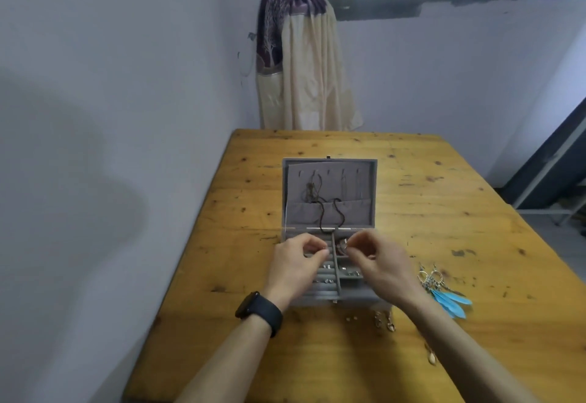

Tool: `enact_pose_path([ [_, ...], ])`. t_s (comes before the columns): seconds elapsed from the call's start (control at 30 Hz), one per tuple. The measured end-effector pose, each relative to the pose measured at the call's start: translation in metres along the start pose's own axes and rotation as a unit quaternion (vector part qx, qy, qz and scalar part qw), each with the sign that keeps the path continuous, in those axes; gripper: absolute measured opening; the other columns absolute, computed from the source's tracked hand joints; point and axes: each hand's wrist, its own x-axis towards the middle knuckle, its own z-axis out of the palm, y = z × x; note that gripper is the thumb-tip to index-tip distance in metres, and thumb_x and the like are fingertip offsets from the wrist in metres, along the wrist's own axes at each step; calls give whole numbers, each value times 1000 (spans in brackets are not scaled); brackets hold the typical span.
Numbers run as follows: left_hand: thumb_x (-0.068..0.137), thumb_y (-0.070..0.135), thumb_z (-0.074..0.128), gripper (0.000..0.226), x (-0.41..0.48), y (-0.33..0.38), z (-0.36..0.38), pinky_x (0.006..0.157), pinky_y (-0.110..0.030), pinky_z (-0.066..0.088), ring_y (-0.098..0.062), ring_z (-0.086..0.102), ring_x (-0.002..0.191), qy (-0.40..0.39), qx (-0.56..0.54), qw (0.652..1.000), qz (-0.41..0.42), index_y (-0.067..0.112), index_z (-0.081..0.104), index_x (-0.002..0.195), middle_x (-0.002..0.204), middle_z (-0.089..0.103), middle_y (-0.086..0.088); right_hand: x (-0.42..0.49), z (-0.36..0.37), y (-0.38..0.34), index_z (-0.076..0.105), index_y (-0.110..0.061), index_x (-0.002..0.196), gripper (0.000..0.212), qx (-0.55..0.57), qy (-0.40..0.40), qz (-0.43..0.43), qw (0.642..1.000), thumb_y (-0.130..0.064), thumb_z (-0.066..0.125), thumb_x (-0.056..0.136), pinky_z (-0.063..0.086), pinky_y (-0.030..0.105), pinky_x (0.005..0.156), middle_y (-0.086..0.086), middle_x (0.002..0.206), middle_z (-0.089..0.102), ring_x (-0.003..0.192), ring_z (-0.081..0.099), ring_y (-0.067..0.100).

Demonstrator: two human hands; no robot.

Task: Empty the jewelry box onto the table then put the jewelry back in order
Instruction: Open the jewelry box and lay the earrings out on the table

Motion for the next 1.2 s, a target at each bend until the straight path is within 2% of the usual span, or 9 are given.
enact_pose_path([
  [0.1, 88, 35, 73, 10, -29, 7, 0, 74, -13, 53, 8, 64, 85, 1, -39, 999, 20, 31, 75, 97, 87, 71, 19, -43, -24, -1, 66, -28, 91, 7, 84, 67, 12, 994, -22, 70, 92, 51, 18, 65, -11, 82, 70, 77, 64, 5],
  [0.23, 84, 34, 78, 9, -75, 10, 20, 74, -12, 52, 8, 66, 83, -44, -66, 997, 10, 31, 77, 93, 83, 73, 21, -103, -30, 17, 71, -29, 92, 7, 100, 86, 51, 990, -23, 73, 89, 54, 25, 68, -16, 86, 73, 76, 67, 9],
  [0.33, 81, 35, 79, 8, -100, 6, 44, 71, -10, 48, 9, 65, 80, -77, -42, 996, -14, 32, 79, 88, 79, 73, 23, -136, -24, 33, 73, -33, 92, 8, 57, 51, 58, 995, -26, 74, 89, 49, 16, 65, -21, 85, 72, 76, 65, 6],
  [0.4, 81, 39, 77, 8, -110, 3, 57, 74, -17, 51, 9, 65, 80, -90, -17, 996, -19, 34, 78, 87, 80, 73, 23, -149, -20, 43, 72, -35, 92, 9, 11, 33, 50, 998, -27, 75, 88, 45, 12, 67, -22, 85, 71, 80, 63, 5],
  [0.5, 83, 44, 74, 7, -114, 1, 69, 77, -28, 55, 4, 64, 82, -86, 23, 996, -13, 39, 75, 87, 84, 72, 23, -155, -12, 57, 72, -34, 92, 13, -50, 32, 29, 998, -22, 76, 87, 42, 14, 70, -29, 85, 64, 79, 58, 4],
  [0.63, 82, 50, 72, 9, -113, -1, 76, 77, -35, 55, -3, 61, 89, -68, 62, 996, 10, 44, 75, 89, 91, 64, 20, -154, -7, 66, 74, -34, 93, 11, -73, 70, 18, 995, -25, 76, 87, 36, 14, 81, -27, 92, 62, 95, 50, 10],
  [0.7, 82, 52, 71, 11, -113, 0, 78, 78, -35, 53, -4, 60, 92, -62, 84, 994, 15, 45, 74, 89, 92, 63, 20, -154, -6, 67, 76, -35, 93, 9, -72, 94, 26, 993, -28, 76, 87, 39, 20, 83, -24, 92, 63, 100, 49, 12],
  [0.87, 83, 59, 68, 18, -114, 4, 82, 77, -31, 50, -4, 57, 95, -56, 129, 990, 24, 47, 73, 94, 94, 65, 21, -154, -1, 72, 76, -34, 97, 9, -88, 103, 28, 990, -35, 72, 89, 49, 46, 78, -18, 93, 72, 92, 50, 13],
  [1.2, 83, 63, 66, 25, -116, 4, 84, 69, -26, 47, -1, 52, 90, -47, 151, 987, 36, 53, 69, 105, 89, 62, 24, -157, 5, 81, 76, -30, 106, 18, -104, 139, 15, 985, -34, 73, 89, 50, 45, 79, -11, 100, 73, 96, 53, 15],
])
